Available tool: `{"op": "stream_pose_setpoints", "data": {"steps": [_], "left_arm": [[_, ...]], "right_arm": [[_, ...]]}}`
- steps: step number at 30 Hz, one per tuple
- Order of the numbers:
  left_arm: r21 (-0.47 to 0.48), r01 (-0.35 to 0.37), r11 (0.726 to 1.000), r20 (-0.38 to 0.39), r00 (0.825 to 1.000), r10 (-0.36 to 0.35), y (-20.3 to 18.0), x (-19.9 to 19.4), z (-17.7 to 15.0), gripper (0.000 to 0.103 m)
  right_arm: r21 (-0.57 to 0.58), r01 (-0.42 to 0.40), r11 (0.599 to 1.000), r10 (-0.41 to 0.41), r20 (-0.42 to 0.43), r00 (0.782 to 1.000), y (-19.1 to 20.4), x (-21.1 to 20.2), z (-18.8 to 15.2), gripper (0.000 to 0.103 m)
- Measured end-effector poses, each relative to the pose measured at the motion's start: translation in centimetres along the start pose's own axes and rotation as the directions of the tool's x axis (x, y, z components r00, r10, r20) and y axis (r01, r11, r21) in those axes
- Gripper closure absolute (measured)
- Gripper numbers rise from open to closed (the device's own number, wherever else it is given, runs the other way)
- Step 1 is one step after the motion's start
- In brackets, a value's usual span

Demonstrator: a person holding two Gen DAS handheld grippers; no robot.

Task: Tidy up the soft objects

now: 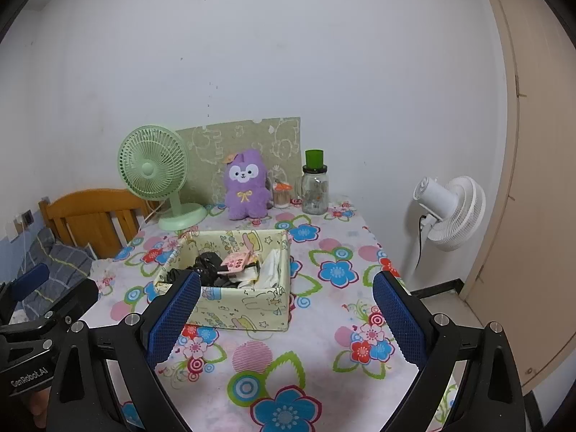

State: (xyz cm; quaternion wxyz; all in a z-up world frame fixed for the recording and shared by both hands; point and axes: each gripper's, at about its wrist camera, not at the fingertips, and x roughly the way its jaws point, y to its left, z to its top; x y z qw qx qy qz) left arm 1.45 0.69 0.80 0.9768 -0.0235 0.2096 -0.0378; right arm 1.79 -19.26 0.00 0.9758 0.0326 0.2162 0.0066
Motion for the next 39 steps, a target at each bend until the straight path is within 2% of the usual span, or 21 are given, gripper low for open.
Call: {"op": "stream_pose_setpoints", "data": {"steps": [19, 39], "left_arm": [[0.001, 0.004, 1.000, -0.008, 1.000, -0.004, -0.19, -0.01, -0.15, 0.000], [-0.004, -0.012, 1.000, -0.025, 1.000, 0.012, 0.06, 0.89, -0.26, 0.000]], "right_arm": [[0.011, -0.008, 1.000, 0.008, 0.014, 1.000, -0.10, -0.41, 0.16, 0.005], [0.020, -0.002, 1.000, 0.002, -0.010, 1.000, -0.25, 0.53, -0.16, 0.005]]}}
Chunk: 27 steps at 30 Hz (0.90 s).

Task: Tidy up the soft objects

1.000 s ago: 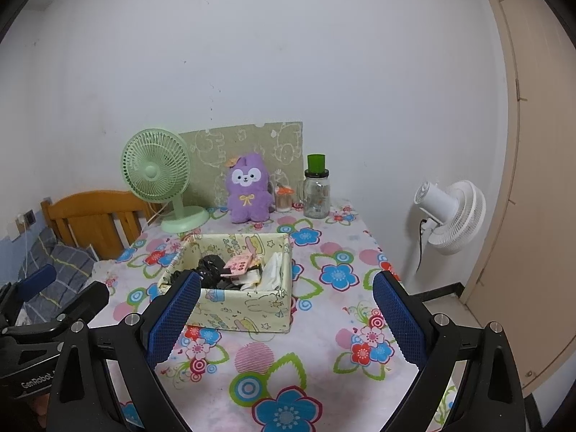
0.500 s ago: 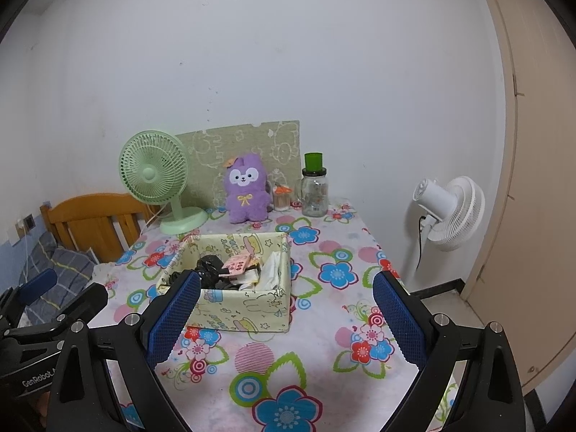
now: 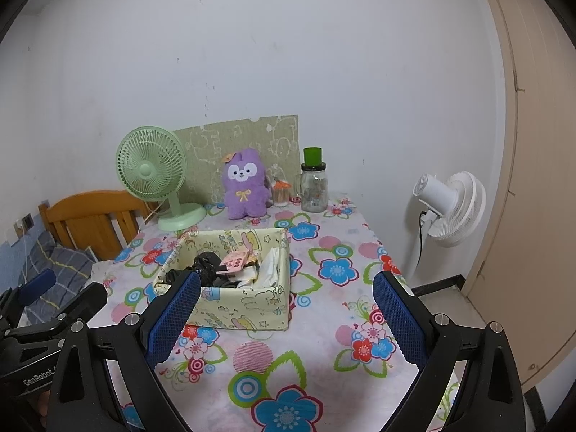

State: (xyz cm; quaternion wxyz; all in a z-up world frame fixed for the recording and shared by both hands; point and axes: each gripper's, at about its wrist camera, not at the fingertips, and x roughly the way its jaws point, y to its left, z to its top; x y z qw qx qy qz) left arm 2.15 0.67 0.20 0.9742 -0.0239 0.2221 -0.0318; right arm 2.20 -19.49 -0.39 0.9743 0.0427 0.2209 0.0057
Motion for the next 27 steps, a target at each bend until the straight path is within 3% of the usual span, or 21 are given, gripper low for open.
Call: {"op": "stream_pose_setpoints", "data": {"steps": [27], "left_arm": [[0.022, -0.007, 1.000, -0.025, 1.000, 0.007, -0.5, 1.1, -0.1, 0.000]], "right_arm": [[0.011, 0.008, 1.000, -0.007, -0.030, 1.000, -0.3, 1.5, -0.3, 0.005]]}}
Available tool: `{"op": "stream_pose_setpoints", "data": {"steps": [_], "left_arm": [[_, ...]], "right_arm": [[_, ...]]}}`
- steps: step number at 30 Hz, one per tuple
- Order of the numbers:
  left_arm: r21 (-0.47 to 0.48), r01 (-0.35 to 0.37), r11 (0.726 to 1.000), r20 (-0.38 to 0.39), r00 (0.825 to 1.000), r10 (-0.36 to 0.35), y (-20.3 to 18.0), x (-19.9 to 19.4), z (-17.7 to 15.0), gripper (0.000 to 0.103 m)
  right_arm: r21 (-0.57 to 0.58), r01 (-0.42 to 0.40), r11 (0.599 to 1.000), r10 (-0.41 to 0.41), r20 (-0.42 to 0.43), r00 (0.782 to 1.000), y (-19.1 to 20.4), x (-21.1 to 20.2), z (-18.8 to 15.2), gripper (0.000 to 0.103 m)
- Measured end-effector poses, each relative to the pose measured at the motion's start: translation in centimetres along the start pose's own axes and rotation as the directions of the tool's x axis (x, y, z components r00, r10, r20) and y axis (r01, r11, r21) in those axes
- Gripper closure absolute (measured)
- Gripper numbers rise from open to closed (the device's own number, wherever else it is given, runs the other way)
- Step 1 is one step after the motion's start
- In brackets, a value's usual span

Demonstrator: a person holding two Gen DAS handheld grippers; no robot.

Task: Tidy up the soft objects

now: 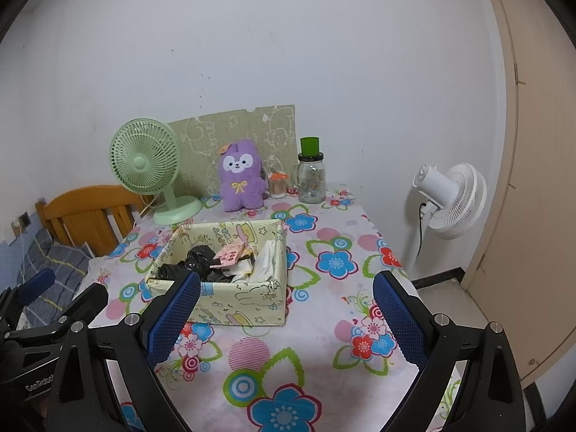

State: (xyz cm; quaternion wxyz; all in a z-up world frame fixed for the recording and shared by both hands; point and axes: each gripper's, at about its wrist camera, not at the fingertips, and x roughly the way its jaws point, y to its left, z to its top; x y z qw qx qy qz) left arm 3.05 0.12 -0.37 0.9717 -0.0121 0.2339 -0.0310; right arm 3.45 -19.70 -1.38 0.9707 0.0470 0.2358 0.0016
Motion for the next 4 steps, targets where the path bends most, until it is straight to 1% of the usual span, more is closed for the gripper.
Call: {"op": "stream_pose_setpoints", "data": {"steps": [4], "left_arm": [[0.003, 0.003, 1.000, 0.001, 1.000, -0.003, -0.18, 0.11, 0.02, 0.000]], "right_arm": [[0.001, 0.001, 1.000, -0.001, 0.000, 1.000, -0.07, 0.03, 0.01, 0.005]]}}
